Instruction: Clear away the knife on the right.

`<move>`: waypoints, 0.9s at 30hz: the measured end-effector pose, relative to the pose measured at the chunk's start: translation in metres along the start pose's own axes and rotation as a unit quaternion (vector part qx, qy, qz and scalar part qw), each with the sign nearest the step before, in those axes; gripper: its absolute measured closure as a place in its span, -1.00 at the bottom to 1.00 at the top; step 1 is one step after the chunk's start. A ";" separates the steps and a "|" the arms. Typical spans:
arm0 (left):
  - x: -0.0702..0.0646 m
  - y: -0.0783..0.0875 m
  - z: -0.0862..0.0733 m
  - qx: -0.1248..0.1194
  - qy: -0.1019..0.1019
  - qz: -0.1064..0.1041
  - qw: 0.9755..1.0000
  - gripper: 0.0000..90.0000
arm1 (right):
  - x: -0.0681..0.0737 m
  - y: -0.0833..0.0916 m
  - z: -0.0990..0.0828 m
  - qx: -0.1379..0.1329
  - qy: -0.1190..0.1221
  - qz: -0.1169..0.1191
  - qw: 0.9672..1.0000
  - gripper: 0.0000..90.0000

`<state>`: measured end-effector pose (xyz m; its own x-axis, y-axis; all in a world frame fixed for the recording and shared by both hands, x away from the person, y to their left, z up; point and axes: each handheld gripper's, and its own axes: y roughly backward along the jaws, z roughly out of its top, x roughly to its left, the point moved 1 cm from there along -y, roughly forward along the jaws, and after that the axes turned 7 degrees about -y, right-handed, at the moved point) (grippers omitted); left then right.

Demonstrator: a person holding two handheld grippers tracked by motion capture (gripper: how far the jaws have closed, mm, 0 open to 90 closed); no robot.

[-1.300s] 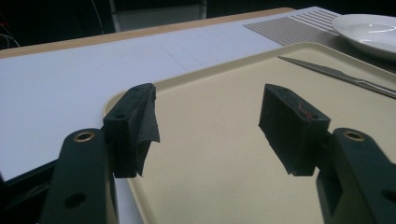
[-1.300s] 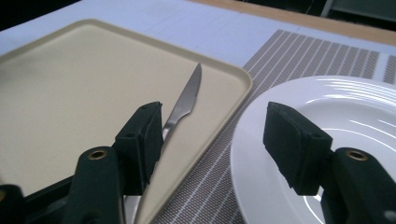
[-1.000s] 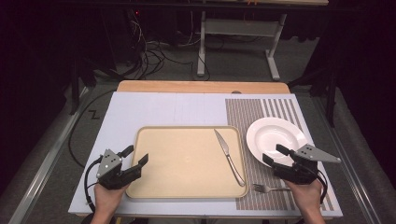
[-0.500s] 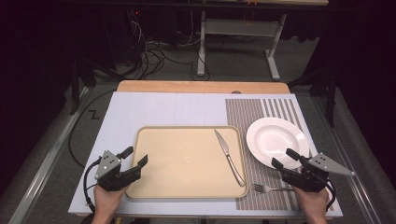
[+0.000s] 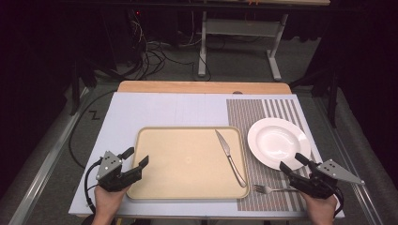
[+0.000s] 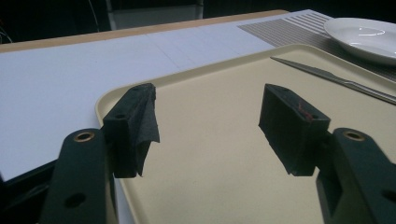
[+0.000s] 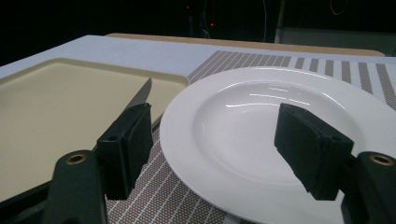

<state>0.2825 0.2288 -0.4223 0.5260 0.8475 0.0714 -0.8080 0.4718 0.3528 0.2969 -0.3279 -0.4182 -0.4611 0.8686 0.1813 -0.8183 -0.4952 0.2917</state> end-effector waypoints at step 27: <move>0.001 -0.002 0.000 0.006 -0.005 -0.002 1.000 -0.18 | 0.003 0.008 0.007 0.058 0.042 -0.011 0.997 -0.27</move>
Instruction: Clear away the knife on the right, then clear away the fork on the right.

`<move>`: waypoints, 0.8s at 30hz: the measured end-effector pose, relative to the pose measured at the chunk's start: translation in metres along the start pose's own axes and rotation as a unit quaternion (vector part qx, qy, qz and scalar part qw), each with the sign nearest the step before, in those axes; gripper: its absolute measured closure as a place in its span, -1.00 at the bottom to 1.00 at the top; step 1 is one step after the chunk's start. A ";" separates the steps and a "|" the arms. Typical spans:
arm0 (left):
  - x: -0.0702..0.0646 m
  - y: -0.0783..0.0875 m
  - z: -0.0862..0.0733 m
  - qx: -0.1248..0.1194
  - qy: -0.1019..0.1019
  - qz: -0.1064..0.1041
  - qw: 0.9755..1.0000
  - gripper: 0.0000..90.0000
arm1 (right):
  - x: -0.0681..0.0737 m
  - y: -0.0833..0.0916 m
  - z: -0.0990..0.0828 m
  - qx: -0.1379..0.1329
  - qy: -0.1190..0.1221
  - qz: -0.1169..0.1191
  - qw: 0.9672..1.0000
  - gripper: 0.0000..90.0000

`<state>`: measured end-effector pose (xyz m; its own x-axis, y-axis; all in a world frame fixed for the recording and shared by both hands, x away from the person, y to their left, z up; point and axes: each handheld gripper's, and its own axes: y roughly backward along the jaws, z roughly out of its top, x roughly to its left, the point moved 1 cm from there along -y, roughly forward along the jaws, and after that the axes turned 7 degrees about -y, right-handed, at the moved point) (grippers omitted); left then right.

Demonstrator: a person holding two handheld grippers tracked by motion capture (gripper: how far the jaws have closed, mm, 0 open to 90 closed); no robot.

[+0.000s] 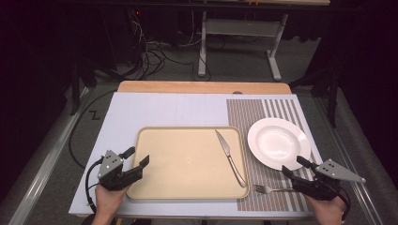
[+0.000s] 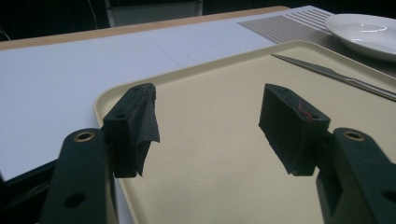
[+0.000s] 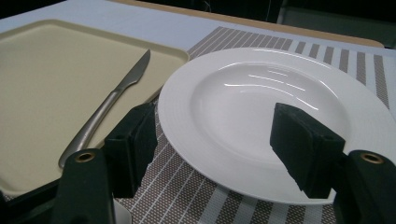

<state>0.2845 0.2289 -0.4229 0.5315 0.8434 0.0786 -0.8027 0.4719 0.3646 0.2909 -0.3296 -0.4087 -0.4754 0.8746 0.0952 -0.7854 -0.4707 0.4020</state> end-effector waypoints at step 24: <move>0.003 0.008 -0.002 -0.006 0.010 0.009 1.000 -0.18 | 0.003 0.002 0.015 0.080 0.047 0.007 0.996 -0.15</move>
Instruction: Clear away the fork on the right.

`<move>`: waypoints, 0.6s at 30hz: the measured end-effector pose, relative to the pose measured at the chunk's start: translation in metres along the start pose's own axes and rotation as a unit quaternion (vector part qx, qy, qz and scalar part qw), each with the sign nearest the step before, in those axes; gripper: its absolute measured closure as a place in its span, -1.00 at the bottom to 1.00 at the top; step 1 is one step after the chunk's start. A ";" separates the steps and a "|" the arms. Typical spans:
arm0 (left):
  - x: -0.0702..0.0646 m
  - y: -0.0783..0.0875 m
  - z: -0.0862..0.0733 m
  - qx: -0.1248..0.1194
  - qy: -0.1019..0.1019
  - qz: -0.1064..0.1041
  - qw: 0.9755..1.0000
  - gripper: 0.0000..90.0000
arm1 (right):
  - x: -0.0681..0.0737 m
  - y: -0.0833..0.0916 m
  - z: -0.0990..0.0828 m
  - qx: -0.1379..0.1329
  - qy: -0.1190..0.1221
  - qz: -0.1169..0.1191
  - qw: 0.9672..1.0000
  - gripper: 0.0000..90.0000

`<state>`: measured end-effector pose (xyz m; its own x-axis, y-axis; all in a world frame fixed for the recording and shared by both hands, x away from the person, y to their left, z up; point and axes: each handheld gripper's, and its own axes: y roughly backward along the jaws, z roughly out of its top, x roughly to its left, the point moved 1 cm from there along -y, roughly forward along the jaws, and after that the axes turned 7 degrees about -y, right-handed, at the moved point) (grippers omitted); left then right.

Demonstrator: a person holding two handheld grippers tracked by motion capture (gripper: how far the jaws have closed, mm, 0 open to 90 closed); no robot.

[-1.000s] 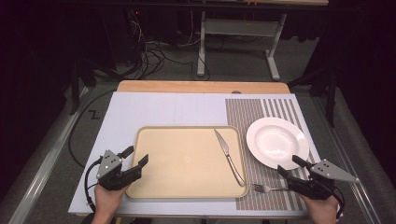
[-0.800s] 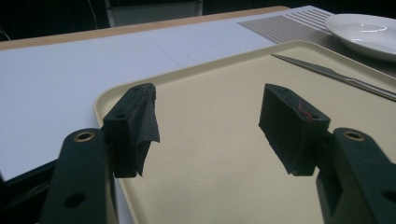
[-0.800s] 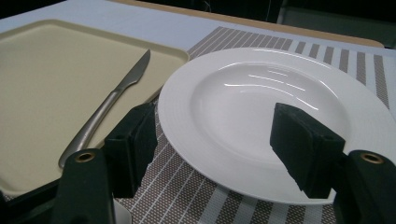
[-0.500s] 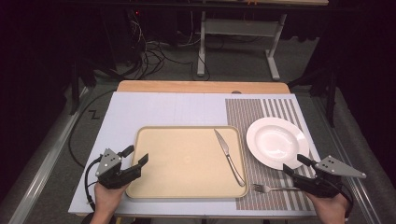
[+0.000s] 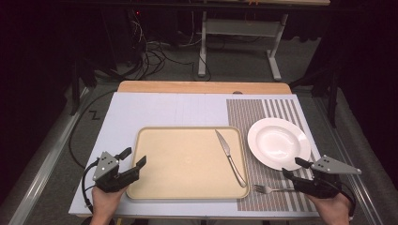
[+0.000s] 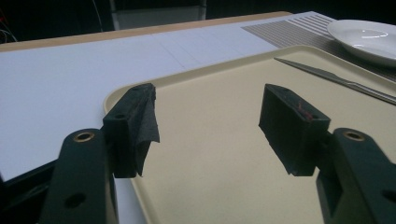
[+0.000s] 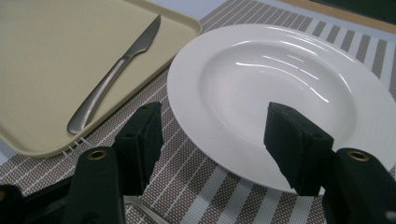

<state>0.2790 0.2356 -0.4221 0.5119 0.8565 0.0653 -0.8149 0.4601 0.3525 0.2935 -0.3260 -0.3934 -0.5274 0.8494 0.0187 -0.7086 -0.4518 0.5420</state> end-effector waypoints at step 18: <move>-0.002 -0.009 0.003 0.005 -0.003 -0.008 1.000 -0.18 | 0.003 -0.001 0.002 0.124 0.003 0.013 0.992 0.00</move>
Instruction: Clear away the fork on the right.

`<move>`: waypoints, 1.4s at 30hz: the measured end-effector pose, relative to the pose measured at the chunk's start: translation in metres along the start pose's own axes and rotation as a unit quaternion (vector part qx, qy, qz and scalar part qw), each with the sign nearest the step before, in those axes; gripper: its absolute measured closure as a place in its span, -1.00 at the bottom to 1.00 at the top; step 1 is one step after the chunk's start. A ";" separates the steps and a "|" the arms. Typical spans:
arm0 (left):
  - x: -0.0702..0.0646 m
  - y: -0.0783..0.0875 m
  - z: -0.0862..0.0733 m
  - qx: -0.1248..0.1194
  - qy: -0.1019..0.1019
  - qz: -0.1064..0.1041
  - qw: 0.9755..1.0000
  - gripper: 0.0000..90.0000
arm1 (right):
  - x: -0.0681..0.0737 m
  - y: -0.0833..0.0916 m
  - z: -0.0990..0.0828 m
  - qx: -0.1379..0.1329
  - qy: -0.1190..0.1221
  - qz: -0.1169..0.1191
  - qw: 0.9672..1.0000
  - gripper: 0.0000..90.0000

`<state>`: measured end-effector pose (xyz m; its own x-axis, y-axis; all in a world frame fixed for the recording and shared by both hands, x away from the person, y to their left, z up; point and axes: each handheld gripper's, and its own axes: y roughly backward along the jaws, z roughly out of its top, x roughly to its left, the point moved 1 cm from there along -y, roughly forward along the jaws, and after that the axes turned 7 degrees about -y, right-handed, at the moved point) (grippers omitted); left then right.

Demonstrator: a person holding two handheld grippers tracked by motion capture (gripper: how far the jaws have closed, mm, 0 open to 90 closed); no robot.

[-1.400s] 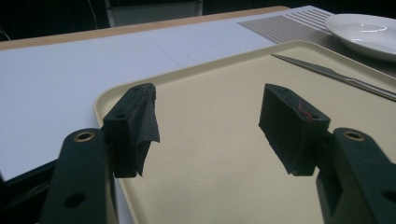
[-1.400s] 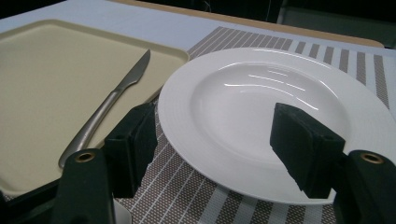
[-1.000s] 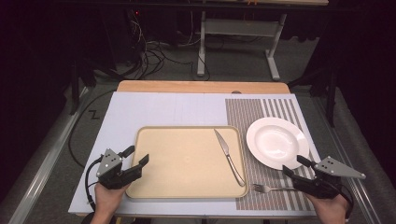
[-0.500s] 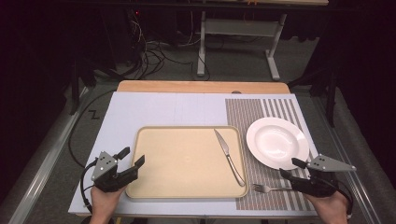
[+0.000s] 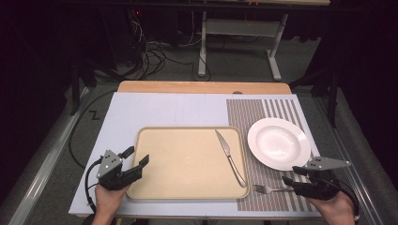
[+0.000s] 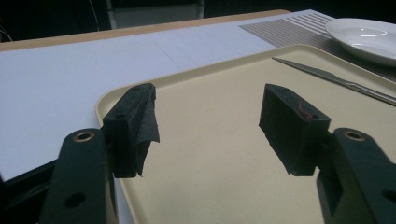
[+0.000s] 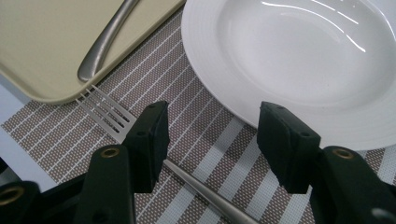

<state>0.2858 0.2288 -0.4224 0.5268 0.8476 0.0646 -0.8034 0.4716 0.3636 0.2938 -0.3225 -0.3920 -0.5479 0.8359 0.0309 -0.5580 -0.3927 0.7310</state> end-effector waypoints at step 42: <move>-0.001 0.000 0.000 0.001 -0.003 0.001 1.000 -0.18 | 0.000 -0.022 -0.010 0.160 0.045 -0.005 0.986 0.10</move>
<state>0.2851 0.2280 -0.4227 0.5266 0.8472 0.0701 -0.8037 0.4692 0.3660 0.3001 -0.3173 -0.4147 -0.6047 0.7959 -0.0286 -0.3471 -0.2311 0.9089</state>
